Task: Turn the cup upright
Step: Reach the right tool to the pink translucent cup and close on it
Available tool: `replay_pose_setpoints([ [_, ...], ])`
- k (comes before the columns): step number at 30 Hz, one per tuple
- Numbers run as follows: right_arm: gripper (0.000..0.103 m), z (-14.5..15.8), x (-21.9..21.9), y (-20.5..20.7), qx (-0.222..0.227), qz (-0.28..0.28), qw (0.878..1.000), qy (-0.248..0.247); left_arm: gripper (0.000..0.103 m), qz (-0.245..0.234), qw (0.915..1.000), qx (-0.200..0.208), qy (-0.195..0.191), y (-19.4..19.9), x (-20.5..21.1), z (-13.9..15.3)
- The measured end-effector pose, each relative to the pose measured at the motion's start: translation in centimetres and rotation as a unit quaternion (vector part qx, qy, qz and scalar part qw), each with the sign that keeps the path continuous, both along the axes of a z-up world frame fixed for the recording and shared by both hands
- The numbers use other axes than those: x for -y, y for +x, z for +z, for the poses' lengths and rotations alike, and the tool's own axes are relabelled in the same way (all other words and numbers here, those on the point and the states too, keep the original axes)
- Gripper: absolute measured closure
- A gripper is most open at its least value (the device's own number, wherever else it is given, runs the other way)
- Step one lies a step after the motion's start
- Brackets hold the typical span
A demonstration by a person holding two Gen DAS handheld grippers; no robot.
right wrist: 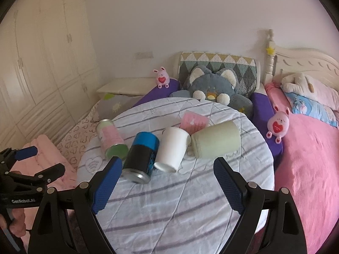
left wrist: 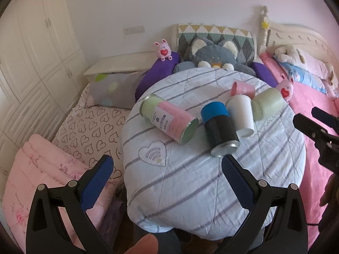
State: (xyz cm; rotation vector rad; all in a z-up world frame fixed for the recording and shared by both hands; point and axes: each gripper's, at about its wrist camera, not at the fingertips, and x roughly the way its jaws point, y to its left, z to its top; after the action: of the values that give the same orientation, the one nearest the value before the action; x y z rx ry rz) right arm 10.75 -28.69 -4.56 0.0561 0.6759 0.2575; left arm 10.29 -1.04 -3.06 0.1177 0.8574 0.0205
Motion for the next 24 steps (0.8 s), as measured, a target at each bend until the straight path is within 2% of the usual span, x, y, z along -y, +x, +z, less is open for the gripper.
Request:
replay_pose_setpoints([
  [5,0.014,-0.8,0.4,4.3,-0.013,0.028,0.999,-0.018,0.0,0.009,0.9999,-0.008,0.001,3.1,0.4,-0.6],
  [12,0.014,-2.3,0.4,11.3,-0.047,0.1,0.992,-0.064,0.0,0.02,0.9996,-0.021,0.006,7.8,2.2,-1.5],
  [17,0.014,-3.5,-0.3,15.7,-0.068,0.166,0.978,-0.11,0.0,0.029,0.9989,-0.037,0.006,11.0,3.7,-2.5],
  [20,0.014,-4.0,-0.3,18.2,-0.081,0.201,0.969,-0.117,0.0,0.034,0.9983,-0.048,0.004,12.8,4.7,-3.1],
  [24,0.014,-5.0,-0.3,21.1,-0.102,0.229,0.956,-0.15,0.0,0.04,0.9974,-0.06,0.006,14.6,6.0,-3.8],
])
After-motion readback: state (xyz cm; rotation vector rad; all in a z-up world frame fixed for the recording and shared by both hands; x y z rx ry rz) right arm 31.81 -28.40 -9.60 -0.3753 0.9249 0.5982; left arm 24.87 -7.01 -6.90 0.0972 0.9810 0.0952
